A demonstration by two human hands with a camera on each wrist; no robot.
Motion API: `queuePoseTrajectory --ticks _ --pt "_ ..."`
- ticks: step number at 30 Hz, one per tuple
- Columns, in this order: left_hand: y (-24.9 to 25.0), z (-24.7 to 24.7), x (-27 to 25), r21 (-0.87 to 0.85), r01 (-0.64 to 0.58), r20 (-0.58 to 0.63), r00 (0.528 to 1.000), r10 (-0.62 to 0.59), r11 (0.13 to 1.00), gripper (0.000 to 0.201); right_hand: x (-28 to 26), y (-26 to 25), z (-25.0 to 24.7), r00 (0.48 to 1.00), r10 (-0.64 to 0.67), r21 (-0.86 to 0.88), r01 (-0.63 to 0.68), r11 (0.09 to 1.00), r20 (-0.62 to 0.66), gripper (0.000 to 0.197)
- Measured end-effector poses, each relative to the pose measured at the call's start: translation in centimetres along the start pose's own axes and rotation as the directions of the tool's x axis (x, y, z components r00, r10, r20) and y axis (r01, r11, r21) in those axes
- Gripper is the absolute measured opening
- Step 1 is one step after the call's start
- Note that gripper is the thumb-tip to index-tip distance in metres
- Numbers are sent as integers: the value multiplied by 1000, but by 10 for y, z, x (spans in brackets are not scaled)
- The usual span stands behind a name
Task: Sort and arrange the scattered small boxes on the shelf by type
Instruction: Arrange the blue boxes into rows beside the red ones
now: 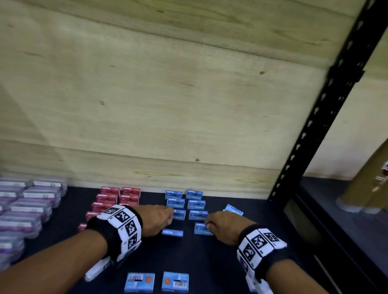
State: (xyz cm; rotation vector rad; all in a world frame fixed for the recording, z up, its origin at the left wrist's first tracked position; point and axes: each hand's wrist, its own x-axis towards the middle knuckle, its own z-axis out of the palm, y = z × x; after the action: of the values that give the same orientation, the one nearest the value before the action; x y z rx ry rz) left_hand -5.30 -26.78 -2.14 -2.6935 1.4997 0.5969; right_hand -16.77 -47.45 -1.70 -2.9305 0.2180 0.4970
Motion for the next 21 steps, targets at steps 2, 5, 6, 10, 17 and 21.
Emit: queuePoseTrajectory --ticks 2,5,6,10,17,21 --pt "-1 -1 -3 -15 10 -10 1000 -10 1000 28 -3 1 0 1000 10 18 -10 1000 -16 27" --pt "-3 -3 -9 -20 -13 -13 1000 13 1000 35 -6 4 -2 999 41 57 -40 998 -6 26" --pt "-2 -3 -11 -12 -27 10 1000 28 1000 38 -7 4 -2 999 47 62 -47 997 3 28" --pt "6 -1 -11 53 -48 67 997 44 997 41 -6 2 -1 998 56 12 -56 998 -1 34" --pt "1 1 -4 86 -42 22 999 40 995 36 -2 -5 2 993 64 -17 -66 998 -97 12" --pt "-3 0 -5 62 -35 -54 998 38 997 27 4 -7 2 991 74 6 -74 997 -108 17"
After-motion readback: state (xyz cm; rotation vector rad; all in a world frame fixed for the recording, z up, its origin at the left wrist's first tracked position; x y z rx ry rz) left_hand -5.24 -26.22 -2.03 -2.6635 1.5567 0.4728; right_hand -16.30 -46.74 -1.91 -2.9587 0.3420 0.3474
